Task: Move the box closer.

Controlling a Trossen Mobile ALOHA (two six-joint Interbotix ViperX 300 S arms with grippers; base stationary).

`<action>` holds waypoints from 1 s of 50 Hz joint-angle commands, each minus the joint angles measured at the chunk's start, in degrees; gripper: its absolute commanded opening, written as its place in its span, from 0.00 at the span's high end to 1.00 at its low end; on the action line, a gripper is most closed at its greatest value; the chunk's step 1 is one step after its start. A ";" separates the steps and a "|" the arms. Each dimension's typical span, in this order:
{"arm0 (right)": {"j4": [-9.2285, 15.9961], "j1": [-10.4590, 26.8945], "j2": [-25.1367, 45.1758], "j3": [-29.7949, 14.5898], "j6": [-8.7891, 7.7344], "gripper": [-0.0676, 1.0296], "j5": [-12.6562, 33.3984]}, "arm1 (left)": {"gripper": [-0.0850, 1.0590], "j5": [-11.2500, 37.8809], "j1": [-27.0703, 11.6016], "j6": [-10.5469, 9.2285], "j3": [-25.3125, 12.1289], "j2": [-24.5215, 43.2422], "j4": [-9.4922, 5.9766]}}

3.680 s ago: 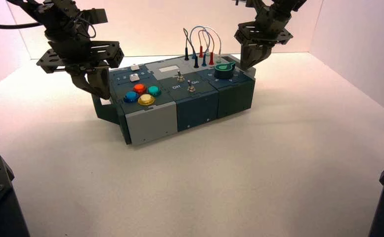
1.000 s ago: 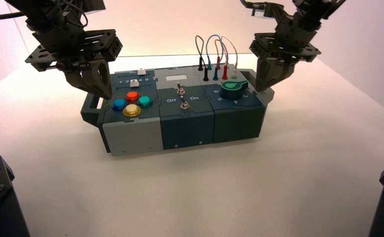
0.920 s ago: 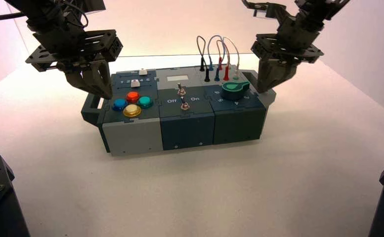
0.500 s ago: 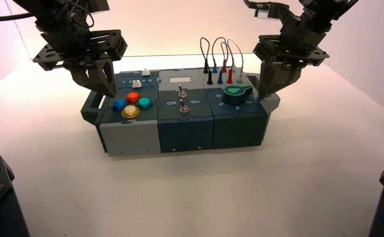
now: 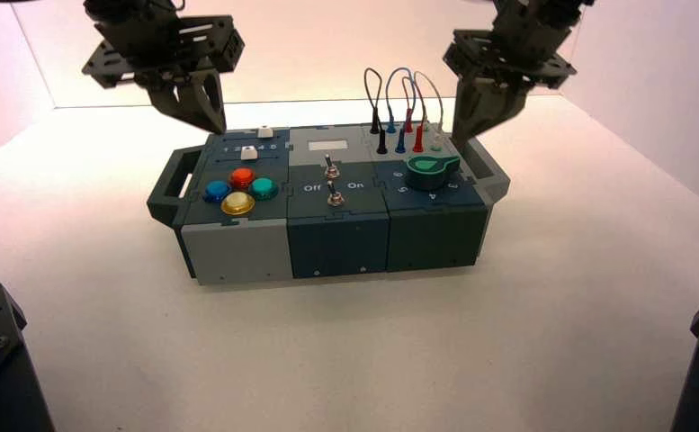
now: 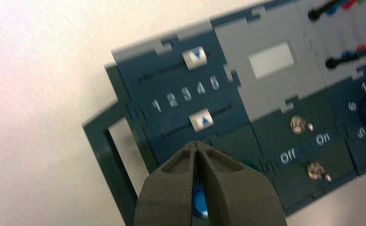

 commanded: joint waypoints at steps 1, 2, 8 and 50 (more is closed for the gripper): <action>-0.09 0.09 -0.97 -2.37 0.18 0.96 -0.18 | 0.95 -1.23 2.29 0.97 -2.11 -0.44 0.44; -0.18 -0.09 -0.97 -2.64 0.18 0.96 -0.18 | 0.95 -1.41 2.72 1.14 -2.20 -0.35 0.53; -0.44 -1.14 -1.05 -3.08 0.18 0.96 -0.79 | 0.95 -2.37 5.89 2.29 -2.46 -0.53 1.14; -0.26 -12.39 -4.75 0.79 -0.44 0.96 -24.70 | 0.95 -32.61 12.57 3.43 3.69 -2.64 2.55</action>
